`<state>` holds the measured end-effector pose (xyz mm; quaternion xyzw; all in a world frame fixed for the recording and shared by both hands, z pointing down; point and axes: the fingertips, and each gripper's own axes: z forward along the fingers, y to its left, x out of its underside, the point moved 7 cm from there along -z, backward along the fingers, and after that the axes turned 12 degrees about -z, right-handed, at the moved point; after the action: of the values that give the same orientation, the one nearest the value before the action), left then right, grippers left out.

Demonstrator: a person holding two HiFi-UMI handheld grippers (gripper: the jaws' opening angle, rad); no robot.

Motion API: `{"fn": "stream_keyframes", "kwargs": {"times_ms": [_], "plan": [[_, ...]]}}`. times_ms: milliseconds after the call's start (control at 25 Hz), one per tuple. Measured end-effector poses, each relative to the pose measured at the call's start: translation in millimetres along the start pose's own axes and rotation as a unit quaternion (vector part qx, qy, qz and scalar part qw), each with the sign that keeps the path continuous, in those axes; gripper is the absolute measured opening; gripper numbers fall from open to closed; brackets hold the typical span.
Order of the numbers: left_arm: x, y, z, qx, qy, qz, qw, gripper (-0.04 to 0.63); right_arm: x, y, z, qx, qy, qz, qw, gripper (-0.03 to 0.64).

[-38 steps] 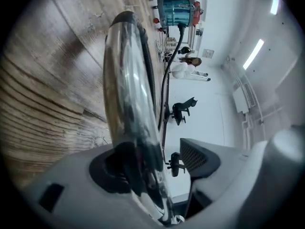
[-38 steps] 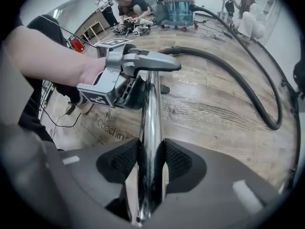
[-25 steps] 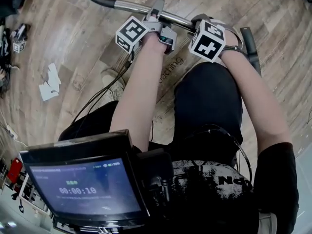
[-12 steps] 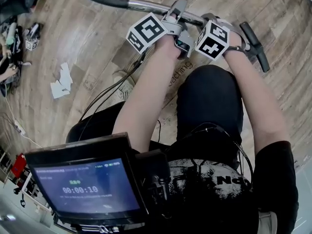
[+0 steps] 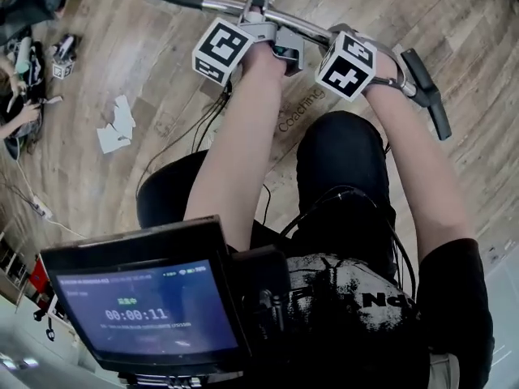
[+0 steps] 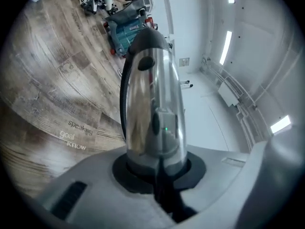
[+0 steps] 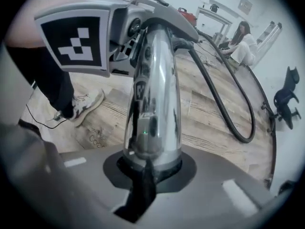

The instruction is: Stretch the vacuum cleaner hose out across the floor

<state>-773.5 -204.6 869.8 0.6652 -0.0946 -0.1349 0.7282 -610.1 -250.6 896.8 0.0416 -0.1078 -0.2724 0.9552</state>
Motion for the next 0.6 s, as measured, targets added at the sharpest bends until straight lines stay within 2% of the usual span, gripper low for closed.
{"fn": "stream_keyframes", "kwargs": {"times_ms": [160, 320, 400, 480, 600], "plan": [[5, -89, -29, -0.016, 0.038, 0.002, 0.9992, 0.041, -24, 18, -91, -0.028, -0.010, 0.026, 0.999, 0.057], [18, -193, -67, -0.012, 0.045, 0.007, 0.9989, 0.040, -43, 33, -198, -0.030, -0.022, 0.027, 0.999, 0.063], [25, -241, -86, -0.022, 0.049, 0.021, 0.9984, 0.040, -50, 43, -245, -0.035, -0.033, 0.026, 0.999, 0.068], [34, -292, -96, -0.033, 0.055, 0.041, 0.9971, 0.041, -57, 47, -291, -0.039, -0.046, 0.022, 0.998, 0.103], [58, -369, -118, -0.041, 0.063, 0.061, 0.9953, 0.041, -58, 61, -368, -0.043, -0.065, 0.019, 0.997, 0.101]]}}
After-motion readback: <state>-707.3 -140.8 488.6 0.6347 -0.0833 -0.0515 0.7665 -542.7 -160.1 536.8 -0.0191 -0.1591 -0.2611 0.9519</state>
